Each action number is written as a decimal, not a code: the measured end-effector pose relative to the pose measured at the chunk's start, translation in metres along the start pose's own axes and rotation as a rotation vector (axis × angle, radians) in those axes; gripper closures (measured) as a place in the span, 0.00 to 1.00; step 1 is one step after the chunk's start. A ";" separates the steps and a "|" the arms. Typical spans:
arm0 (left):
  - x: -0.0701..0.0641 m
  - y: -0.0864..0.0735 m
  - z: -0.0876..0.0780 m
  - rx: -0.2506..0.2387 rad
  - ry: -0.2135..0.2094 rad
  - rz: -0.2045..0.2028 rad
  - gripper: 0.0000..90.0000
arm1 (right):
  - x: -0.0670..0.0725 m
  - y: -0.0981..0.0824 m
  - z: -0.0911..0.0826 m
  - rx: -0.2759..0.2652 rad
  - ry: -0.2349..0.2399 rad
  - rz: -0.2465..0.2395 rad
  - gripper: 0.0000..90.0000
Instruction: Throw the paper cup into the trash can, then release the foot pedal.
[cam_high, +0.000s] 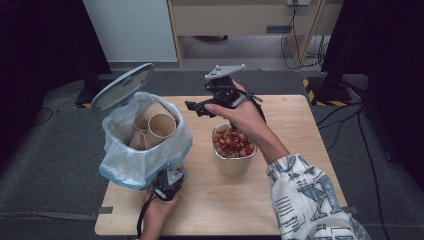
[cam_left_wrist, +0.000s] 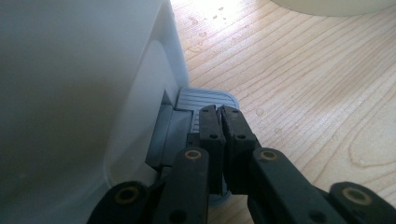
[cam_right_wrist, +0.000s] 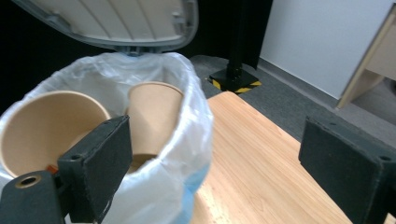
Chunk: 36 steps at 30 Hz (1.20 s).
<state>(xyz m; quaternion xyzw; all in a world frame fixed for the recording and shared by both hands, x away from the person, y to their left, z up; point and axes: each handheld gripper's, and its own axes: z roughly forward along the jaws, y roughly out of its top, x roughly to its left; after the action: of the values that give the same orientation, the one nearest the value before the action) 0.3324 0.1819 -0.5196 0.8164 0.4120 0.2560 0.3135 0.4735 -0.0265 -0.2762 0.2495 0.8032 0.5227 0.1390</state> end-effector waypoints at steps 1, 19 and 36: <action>0.000 0.000 0.000 0.000 0.000 0.001 0.96 | -0.002 -0.001 -0.001 0.000 -0.004 0.004 0.11; -0.010 0.002 -0.004 -0.025 -0.020 -0.033 0.69 | -0.051 -0.048 -0.041 0.037 -0.119 0.077 0.11; -0.016 0.005 -0.015 -0.078 -0.062 -0.061 0.47 | -0.093 -0.095 -0.078 0.046 -0.261 0.161 0.09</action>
<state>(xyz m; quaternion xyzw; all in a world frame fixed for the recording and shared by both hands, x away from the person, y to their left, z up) 0.3167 0.1711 -0.5087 0.7981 0.4167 0.2367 0.3652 0.4895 -0.1687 -0.3332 0.3822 0.7674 0.4768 0.1942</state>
